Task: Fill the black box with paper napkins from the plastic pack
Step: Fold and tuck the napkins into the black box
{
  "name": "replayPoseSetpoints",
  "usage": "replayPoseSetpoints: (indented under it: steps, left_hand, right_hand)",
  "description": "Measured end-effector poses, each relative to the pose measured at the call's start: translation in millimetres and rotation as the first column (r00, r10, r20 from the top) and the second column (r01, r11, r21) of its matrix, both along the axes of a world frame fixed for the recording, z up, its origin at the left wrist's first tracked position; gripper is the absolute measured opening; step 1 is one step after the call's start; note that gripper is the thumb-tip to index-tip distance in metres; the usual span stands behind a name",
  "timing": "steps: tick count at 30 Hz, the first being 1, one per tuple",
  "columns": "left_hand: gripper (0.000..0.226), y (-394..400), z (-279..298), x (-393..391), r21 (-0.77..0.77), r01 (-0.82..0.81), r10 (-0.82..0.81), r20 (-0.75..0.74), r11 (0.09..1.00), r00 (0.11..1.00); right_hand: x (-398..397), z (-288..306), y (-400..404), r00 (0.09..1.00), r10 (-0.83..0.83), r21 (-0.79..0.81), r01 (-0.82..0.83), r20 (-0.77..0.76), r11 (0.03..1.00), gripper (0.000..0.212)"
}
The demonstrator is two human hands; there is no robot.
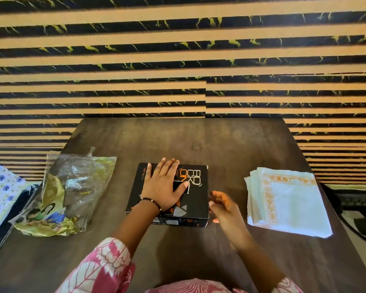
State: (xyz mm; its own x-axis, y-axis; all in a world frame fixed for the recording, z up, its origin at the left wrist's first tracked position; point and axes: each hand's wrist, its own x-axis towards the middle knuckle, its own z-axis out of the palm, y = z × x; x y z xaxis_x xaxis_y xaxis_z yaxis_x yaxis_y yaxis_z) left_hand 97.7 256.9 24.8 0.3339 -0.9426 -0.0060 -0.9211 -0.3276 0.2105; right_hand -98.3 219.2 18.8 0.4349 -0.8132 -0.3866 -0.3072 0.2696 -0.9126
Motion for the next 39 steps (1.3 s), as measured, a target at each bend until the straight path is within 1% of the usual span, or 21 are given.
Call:
replayPoseSetpoints:
  steps: [3, 8, 12, 17, 22, 26, 30, 34, 36, 39]
  left_hand:
    - [0.082, 9, 0, -6, -0.012, 0.014, -0.014, 0.0, 1.0, 1.0]
    - [0.08, 22, -1, -10, -0.023, -0.004, 0.004, 0.001, 1.0, 1.0]
    - [0.08, 24, -3, -11, -0.027, -0.015, 0.015, -0.011, 1.0, 1.0]
    - [0.081, 24, -3, -10, -0.037, -0.017, 0.016, -0.01, 0.999, 1.0]
    - [0.081, 25, -3, -11, -0.036, -0.014, 0.014, -0.013, 0.999, 1.0]
    - [0.081, 24, -4, -10, -0.045, -0.015, 0.014, -0.023, 0.999, 1.0]
    - [0.08, 24, -4, -10, -0.055, -0.014, 0.012, -0.028, 0.998, 1.0]
    - [0.08, 24, -3, -11, -0.051, -0.016, 0.015, -0.022, 0.999, 1.0]
    - [0.081, 23, -3, -10, -0.047, -0.02, 0.019, -0.015, 0.999, 1.0]
    - [0.082, 23, -4, -11, -0.033, -0.024, 0.023, -0.009, 0.999, 1.0]
  right_hand:
    - [0, 2, -3, 0.998, 0.048, 0.028, -0.047, -0.037, 0.999, 0.022]
    - [-4, 5, -3, 0.997, 0.073, 0.109, -0.074, 0.016, 0.991, 0.019]
    - [-6, 6, -4, 0.996, 0.082, 0.118, -0.084, 0.022, 0.99, 0.018]
    - [-4, 10, -13, 0.994, 0.106, 0.11, -0.102, -0.03, 0.989, 0.016]
    - [-4, 11, -19, 0.989, 0.145, 0.138, -0.138, -0.04, 0.981, 0.015]
    - [-5, 12, -21, 0.989, 0.147, 0.154, -0.142, -0.02, 0.978, 0.017]
    - [-5, 12, -24, 0.987, 0.157, 0.163, -0.15, -0.033, 0.975, 0.02]
    - [-3, 14, -29, 0.974, 0.2, 0.122, -0.187, -0.104, 0.975, 0.022]
    - [-1, 17, -34, 0.96, 0.22, 0.076, -0.21, -0.172, 0.975, 0.024]
    - [3, 19, -39, 0.931, 0.219, 0.002, -0.229, -0.292, 0.974, 0.034]
